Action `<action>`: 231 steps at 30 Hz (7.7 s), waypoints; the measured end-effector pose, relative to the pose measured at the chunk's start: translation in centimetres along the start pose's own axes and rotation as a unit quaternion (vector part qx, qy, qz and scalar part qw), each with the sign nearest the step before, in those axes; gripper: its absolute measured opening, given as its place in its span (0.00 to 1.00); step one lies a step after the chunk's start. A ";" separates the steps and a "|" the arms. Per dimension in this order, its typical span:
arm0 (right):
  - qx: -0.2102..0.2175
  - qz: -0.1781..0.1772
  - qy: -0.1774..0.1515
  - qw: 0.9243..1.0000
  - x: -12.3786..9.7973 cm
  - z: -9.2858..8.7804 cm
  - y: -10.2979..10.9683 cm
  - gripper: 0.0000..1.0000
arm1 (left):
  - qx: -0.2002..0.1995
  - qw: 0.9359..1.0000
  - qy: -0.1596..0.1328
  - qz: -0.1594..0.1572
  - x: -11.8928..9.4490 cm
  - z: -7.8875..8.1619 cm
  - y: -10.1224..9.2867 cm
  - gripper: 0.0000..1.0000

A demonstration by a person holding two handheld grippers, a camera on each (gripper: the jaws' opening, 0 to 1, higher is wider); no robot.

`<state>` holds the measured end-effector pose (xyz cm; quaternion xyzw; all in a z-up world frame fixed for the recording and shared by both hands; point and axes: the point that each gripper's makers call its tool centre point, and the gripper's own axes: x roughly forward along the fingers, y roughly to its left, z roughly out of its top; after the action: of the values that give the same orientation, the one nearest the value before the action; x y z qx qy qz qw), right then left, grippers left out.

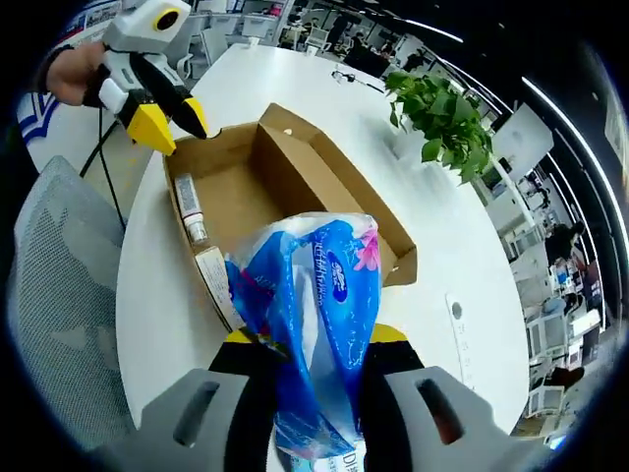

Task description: Operate the shoe box by opening the lid, removing the specified soft item, and placing it in the target area until the item is outside and the box remains undamaged.

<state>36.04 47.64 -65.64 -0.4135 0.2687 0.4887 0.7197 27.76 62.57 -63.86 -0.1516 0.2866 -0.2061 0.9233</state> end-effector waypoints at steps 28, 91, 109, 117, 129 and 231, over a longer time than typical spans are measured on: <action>0.102 -0.072 0.059 0.990 -6.2 -12.8 1.3 0.27 | 0.019 0.999 0.021 -0.024 3.3 0.9 -2.4 0.31; 0.042 -0.024 0.217 0.975 -9.6 -37.1 -6.5 0.31 | 0.025 0.999 0.032 0.016 5.3 1.6 -6.2 0.31; 0.007 0.020 0.234 0.972 -7.1 -37.9 -5.2 0.36 | 0.008 0.999 0.027 0.041 3.3 0.8 -5.8 0.31; -0.007 0.025 0.237 0.971 -7.0 -37.8 -5.1 0.37 | 0.004 0.999 0.025 0.040 3.3 0.8 -5.8 0.31; -0.003 0.008 0.234 0.972 -9.8 -35.3 -4.3 0.39 | 0.007 0.999 0.021 0.027 4.1 1.1 -6.5 0.31; 0.379 0.005 -0.031 0.925 -5.2 -13.1 5.3 0.37 | 0.042 0.998 0.022 -0.035 3.1 -5.3 -5.8 0.33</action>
<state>29.37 34.87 -70.02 -0.0937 0.4132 0.3664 0.8284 25.24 55.18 -67.21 -0.1179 0.2925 -0.2536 0.9144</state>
